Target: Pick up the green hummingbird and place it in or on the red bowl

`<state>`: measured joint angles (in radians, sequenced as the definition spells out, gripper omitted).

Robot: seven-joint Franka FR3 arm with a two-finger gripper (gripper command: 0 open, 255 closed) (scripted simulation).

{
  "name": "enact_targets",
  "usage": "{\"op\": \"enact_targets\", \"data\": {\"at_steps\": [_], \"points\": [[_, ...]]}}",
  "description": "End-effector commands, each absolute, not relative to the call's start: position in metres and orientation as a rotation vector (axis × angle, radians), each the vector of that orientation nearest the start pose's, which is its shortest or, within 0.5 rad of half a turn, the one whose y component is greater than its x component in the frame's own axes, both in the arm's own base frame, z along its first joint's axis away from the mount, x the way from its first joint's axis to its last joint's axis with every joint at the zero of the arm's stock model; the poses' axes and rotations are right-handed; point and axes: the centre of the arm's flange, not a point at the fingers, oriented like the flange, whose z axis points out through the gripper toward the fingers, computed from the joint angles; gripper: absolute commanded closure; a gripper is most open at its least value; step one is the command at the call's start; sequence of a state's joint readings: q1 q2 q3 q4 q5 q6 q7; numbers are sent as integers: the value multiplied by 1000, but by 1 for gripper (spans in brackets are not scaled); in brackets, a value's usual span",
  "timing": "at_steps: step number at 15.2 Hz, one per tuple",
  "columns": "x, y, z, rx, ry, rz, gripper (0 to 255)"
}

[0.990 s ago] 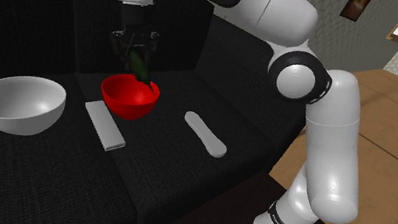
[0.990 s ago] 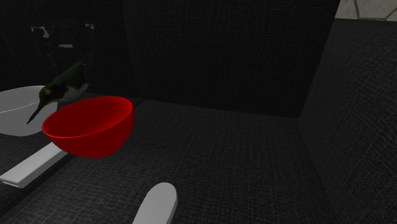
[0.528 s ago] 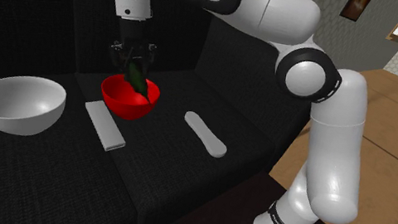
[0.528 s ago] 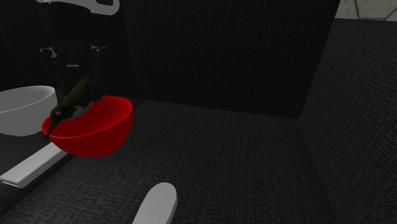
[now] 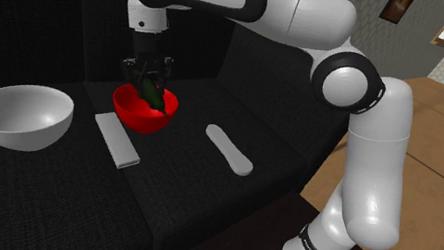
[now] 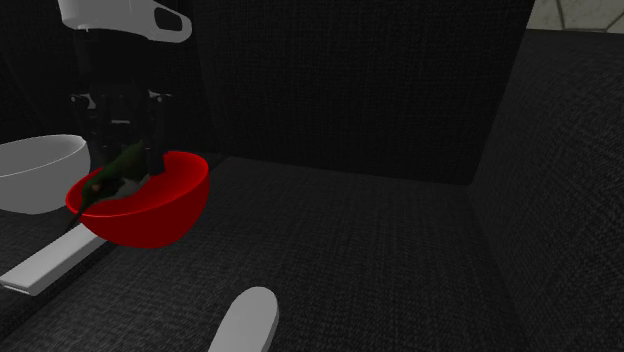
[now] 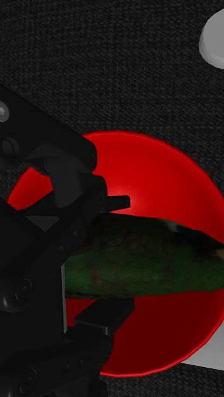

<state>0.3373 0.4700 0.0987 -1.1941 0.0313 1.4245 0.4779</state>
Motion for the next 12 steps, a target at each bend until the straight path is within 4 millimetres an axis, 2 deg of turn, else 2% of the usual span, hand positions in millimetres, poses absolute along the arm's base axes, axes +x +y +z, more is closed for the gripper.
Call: {"op": "enact_targets", "data": {"at_steps": [1,3,4,9,12], "points": [[609,272,500,-3152,73,391,255],[609,272,500,-3152,73,391,255],[609,272,500,-3152,73,391,0],[609,272,500,-3152,73,391,0],[618,273,538,-3152,73,391,0]]}}
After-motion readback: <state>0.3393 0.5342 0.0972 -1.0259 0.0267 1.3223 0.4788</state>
